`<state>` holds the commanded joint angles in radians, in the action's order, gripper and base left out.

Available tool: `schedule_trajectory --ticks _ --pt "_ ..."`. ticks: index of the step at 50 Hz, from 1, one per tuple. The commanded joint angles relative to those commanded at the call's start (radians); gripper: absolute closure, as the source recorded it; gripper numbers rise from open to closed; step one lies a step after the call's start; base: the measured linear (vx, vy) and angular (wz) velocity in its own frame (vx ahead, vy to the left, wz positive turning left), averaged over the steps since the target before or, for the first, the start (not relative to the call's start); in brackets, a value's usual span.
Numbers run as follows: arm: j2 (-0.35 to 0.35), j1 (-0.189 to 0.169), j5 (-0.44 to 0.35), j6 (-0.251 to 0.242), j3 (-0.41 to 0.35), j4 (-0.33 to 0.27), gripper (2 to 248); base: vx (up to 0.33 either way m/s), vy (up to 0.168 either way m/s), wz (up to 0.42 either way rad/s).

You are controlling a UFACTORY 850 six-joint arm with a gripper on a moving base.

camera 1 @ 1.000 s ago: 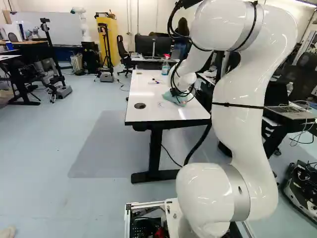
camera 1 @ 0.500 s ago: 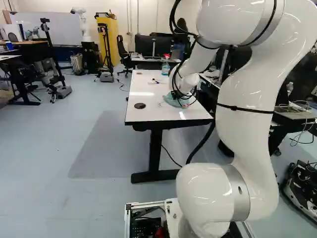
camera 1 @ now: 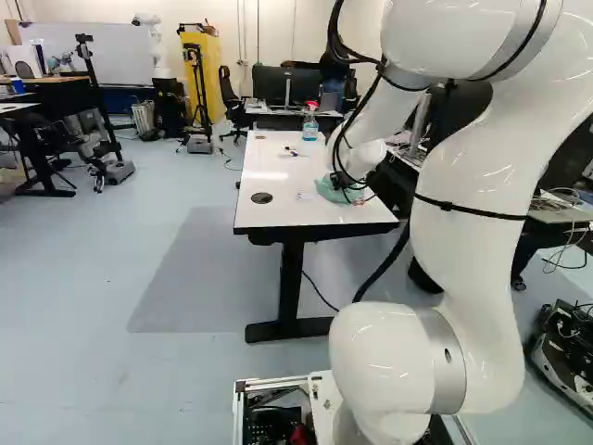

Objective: Clean the table with the green towel

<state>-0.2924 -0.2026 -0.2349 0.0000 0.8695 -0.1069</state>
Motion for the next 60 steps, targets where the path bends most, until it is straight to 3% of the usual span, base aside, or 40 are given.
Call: schedule_trajectory --ticks 8,27,60 --pt "-0.015 -0.022 0.000 0.000 0.018 0.000 220 0.000 0.000 0.000" --pt "0.001 -0.022 0.013 0.000 0.016 0.000 220 0.000 0.000 0.000" --pt "0.095 -0.016 0.190 0.000 -0.008 0.000 220 0.000 0.000 0.000"
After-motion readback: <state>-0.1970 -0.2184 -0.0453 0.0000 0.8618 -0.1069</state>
